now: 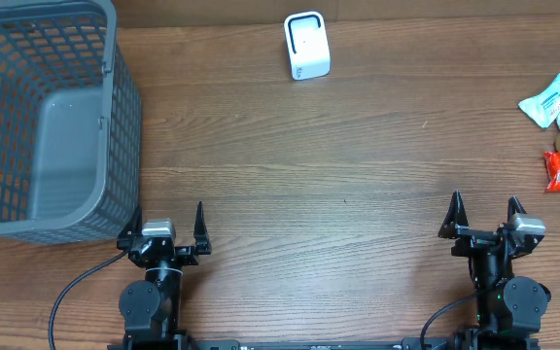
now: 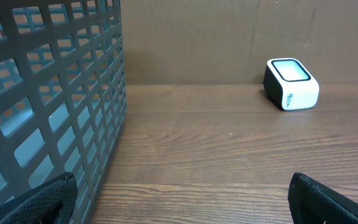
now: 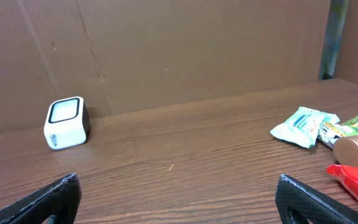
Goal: Scan the item barcode
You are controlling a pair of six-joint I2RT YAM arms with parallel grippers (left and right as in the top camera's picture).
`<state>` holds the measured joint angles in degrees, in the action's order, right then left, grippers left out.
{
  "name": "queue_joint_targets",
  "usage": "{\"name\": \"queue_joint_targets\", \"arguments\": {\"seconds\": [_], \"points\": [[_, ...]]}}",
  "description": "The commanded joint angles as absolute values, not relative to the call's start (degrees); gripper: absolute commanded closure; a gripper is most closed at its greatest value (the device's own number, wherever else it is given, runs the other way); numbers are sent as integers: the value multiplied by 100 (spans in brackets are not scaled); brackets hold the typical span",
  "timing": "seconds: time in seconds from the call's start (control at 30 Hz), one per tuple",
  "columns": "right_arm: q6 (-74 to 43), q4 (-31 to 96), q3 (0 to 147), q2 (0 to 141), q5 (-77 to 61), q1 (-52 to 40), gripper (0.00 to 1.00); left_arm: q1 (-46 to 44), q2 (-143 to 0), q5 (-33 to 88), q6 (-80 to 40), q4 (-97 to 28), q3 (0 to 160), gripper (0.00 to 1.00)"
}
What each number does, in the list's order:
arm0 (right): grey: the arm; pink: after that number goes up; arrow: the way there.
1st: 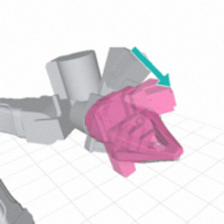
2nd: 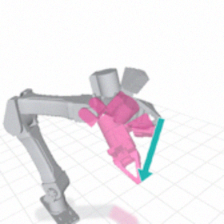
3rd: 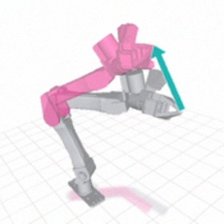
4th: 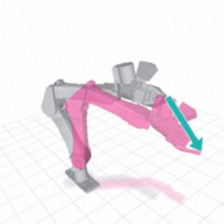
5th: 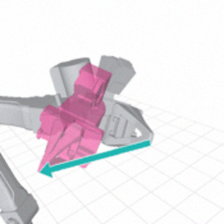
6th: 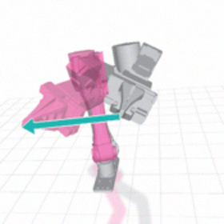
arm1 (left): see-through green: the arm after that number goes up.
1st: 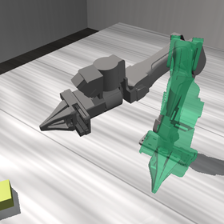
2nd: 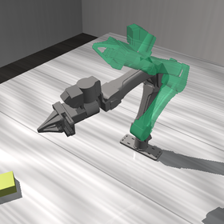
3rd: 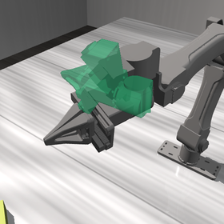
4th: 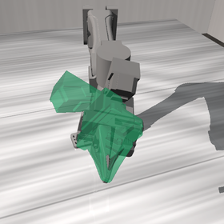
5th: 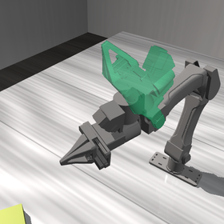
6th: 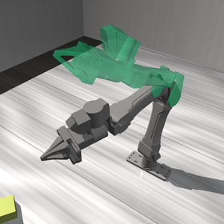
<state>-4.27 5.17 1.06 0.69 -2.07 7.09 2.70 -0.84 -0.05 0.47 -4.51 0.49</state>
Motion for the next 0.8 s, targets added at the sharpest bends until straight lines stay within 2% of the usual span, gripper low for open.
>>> {"name": "queue_joint_targets", "arguments": {"seconds": [0.0,0.67,0.77], "points": [[-403,482,49,16,-154,720,0,259,-21,3,174,-447,27,0],[-397,486,49,14,43,484,0,259,-21,3,174,-447,27,0],[104,489,47,14,36,438,0,259,-21,3,174,-447,27,0]]}}
